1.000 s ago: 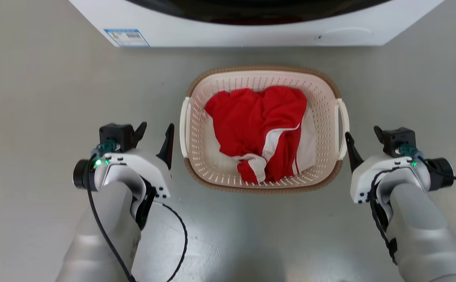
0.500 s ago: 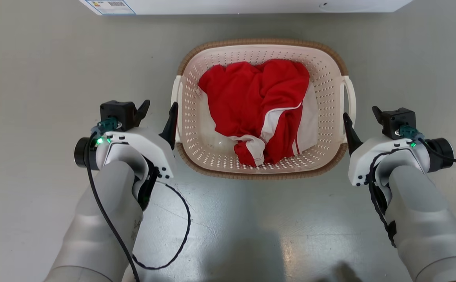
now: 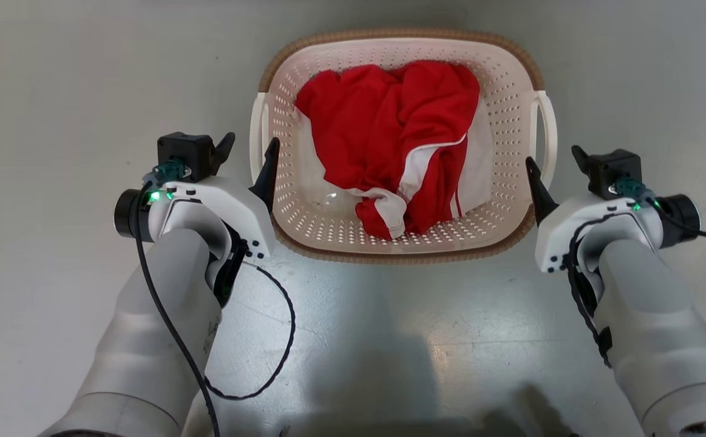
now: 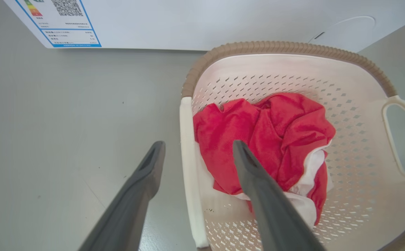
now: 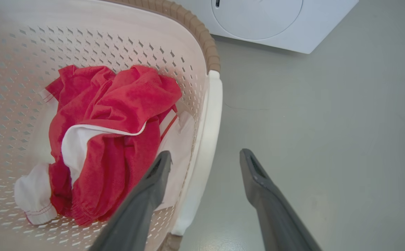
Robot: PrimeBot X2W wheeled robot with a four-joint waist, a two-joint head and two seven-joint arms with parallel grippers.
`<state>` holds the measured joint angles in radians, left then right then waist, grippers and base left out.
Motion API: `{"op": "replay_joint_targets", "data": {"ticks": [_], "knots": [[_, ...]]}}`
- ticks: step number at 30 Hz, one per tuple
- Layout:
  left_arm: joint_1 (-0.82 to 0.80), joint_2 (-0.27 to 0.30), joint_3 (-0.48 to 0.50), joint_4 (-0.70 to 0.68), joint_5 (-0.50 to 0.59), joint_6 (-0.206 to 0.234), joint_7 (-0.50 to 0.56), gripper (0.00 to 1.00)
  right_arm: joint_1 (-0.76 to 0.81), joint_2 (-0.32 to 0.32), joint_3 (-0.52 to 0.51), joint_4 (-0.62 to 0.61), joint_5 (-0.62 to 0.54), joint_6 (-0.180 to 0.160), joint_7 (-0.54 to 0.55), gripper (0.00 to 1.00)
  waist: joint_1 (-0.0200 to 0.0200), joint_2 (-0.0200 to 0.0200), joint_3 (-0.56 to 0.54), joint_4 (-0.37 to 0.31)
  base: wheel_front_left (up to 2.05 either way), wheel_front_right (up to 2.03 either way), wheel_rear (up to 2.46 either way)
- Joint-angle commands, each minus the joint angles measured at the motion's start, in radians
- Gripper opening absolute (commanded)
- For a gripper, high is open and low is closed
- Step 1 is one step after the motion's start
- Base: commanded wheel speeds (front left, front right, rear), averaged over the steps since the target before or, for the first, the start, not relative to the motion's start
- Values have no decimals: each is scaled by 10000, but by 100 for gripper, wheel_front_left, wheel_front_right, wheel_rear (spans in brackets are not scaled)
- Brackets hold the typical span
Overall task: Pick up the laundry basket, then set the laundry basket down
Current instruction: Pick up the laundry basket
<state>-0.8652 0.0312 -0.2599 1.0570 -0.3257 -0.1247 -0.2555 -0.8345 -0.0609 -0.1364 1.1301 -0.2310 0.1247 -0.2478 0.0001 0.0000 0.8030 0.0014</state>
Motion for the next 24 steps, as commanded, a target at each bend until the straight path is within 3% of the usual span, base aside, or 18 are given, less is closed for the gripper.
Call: {"op": "replay_joint_targets", "data": {"ticks": [1, 24], "knots": [[-33, 266, 154, -26, -11, -59, -63, 100, -1, 106, 253, -195, 147, 60, -137, 100, 0, 0, 150, -44, 0, 0, 0], [-1142, 237, -472, 1321, 374, -34, -63, 100, -692, 106, 760, 319, 564, 60, -139, 100, 0, 0, 985, -63, 0, 0, 0]]}}
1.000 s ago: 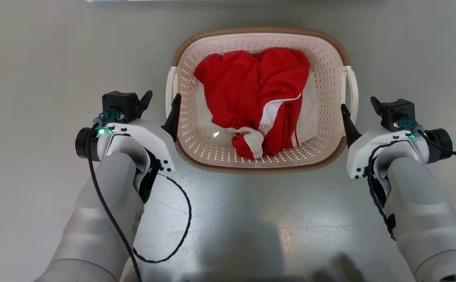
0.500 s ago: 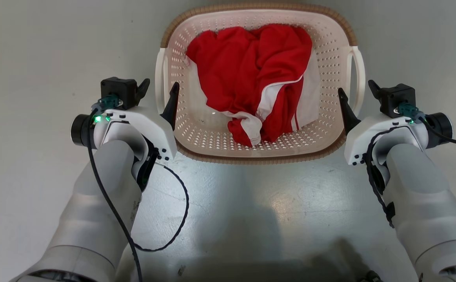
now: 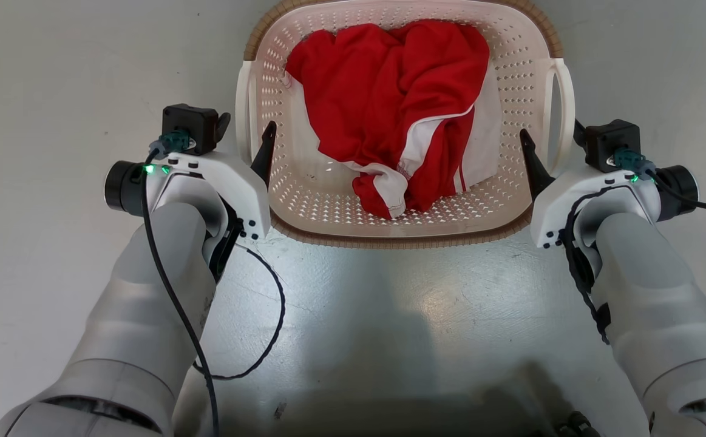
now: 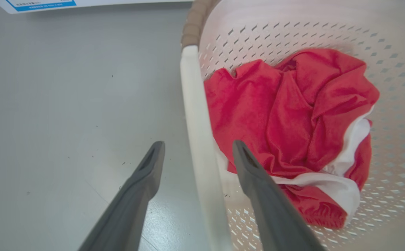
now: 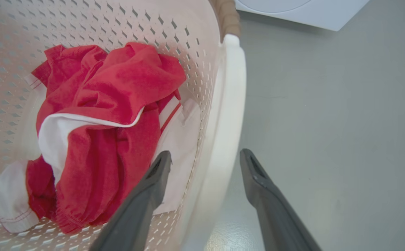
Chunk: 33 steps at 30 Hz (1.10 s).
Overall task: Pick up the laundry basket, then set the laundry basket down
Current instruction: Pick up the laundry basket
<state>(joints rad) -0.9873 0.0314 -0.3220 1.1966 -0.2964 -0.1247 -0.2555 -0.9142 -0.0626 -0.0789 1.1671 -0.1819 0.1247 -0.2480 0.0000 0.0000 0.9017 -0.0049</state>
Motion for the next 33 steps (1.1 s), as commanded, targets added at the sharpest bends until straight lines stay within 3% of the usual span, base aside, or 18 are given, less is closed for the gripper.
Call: {"op": "replay_joint_targets", "data": {"ticks": [1, 33], "knots": [[40, 230, 113, -12, 78, -34, -63, 100, 72, 124, 219, -13, 109, 60, -137, 100, 0, 0, 3, -5, 0, 0, 0], [-319, 191, -584, 472, -156, 84, -63, 100, -112, 124, 1050, 148, 1012, 60, -137, 100, 0, 0, 83, -184, 0, 0, 0]]}}
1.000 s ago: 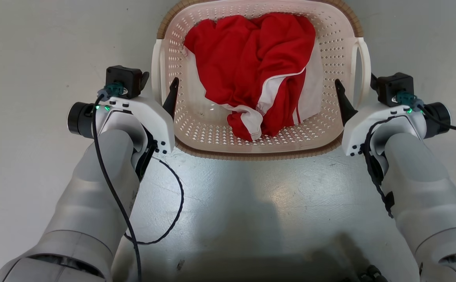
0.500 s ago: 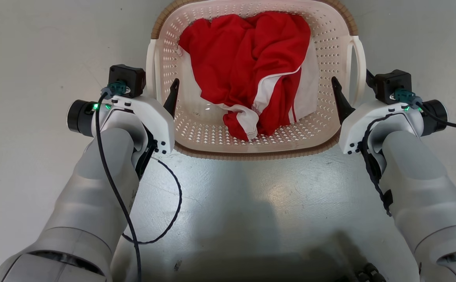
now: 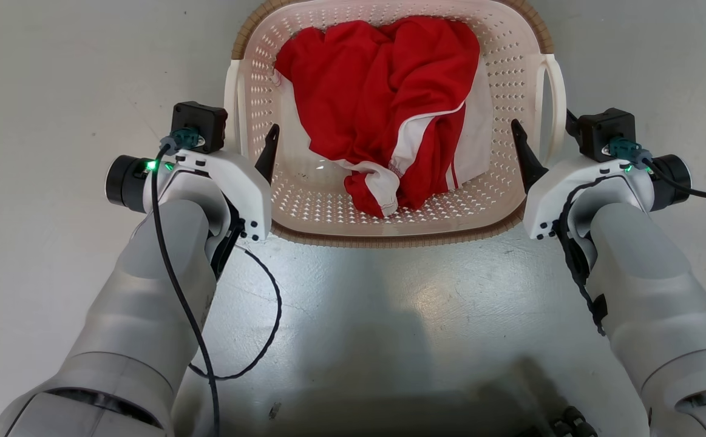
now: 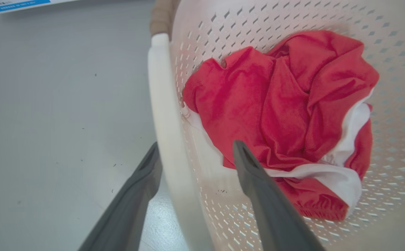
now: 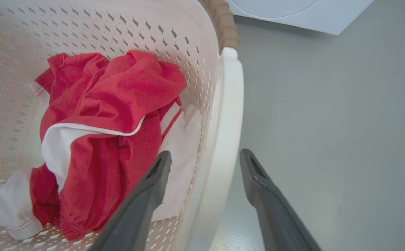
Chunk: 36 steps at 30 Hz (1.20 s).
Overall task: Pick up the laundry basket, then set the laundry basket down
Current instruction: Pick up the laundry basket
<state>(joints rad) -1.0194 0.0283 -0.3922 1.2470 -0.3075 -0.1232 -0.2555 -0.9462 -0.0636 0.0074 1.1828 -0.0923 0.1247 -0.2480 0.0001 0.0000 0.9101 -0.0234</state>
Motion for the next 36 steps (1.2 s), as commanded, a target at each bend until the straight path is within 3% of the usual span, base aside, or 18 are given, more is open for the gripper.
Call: {"op": "replay_joint_targets", "data": {"ticks": [1, 3, 4, 5, 6, 7, 23, 36], "knots": [[0, 221, 93, -38, -40, 83, -63, 100, 209, 133, 196, -12, 120, 60, -137, 100, 0, 0, -3, 3, 0, 0, 0], [3, 221, 42, -55, -25, 102, -63, 100, 207, 133, 204, -22, 116, 60, -137, 100, 0, 0, -9, 8, 0, 0, 0], [2, 221, 9, -68, -10, 105, -63, 100, 205, 133, 212, -33, 118, 60, -137, 86, 0, 0, -11, 11, 0, 0, 0], [5, 221, -28, -96, 8, 103, -63, 73, 207, 133, 233, -29, 147, 60, -137, 1, 0, 0, -19, 19, 0, 0, 0], [15, 221, -48, -117, 11, 102, -63, 27, 209, 133, 260, -23, 175, 60, -137, 0, 0, 0, -29, 23, 0, 0, 0], [25, 221, -60, -136, 4, 99, -63, 0, 211, 133, 280, -18, 190, 60, -137, 0, 0, 0, -40, 23, 0, 0, 0], [534, 220, -393, -158, -363, 148, -63, 0, 450, 133, 1006, 408, 641, 60, 261, 0, 0, 0, -815, 156, 0, 0, 0], [1968, 402, -453, 366, -679, 234, 21, 0, 1733, 133, 3409, -189, 2782, 60, 1751, 0, 0, 0, -3238, -126, 0, 0, 0]]}}
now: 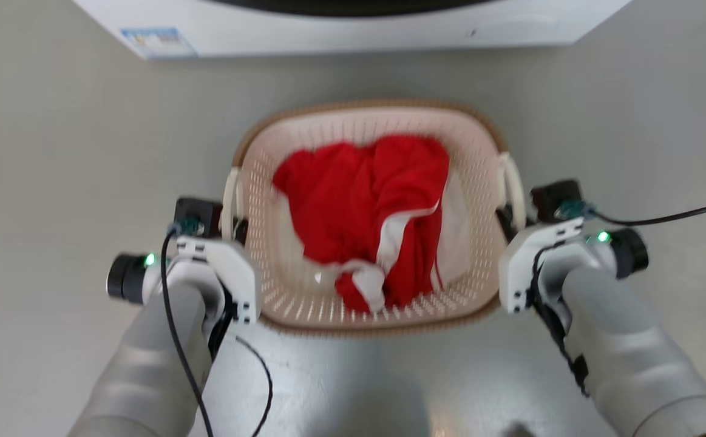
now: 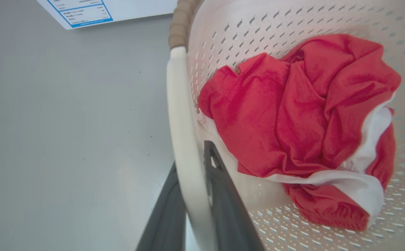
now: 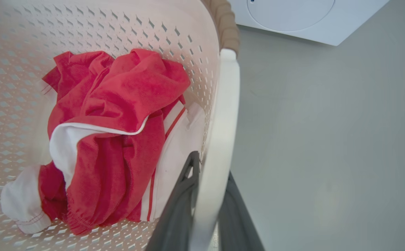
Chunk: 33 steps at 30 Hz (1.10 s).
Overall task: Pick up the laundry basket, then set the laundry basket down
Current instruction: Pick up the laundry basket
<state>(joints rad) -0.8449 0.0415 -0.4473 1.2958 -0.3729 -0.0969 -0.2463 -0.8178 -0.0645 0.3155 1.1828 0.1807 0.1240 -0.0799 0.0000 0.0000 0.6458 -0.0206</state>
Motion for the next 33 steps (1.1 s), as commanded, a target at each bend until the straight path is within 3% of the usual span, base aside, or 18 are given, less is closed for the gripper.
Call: {"op": "replay_joint_targets", "data": {"ticks": [1, 22, 33], "knots": [[363, 282, 102, -109, -58, -23, -43, 0, 581, 143, 522, -261, 235, 67, 224, 0, 0, 0, -803, -187, 0, 0, 0], [3130, 125, -291, -53, -539, -82, 1206, 0, 2787, 143, 3109, -717, 2228, 67, 2229, 0, 0, 0, -4890, -464, 0, 0, 0], [4063, 90, -857, -327, -1071, -206, 2026, 0, 3456, 143, 4003, -778, 2806, 67, 2820, 0, 0, 0, -6374, -460, 0, 0, 0]]}}
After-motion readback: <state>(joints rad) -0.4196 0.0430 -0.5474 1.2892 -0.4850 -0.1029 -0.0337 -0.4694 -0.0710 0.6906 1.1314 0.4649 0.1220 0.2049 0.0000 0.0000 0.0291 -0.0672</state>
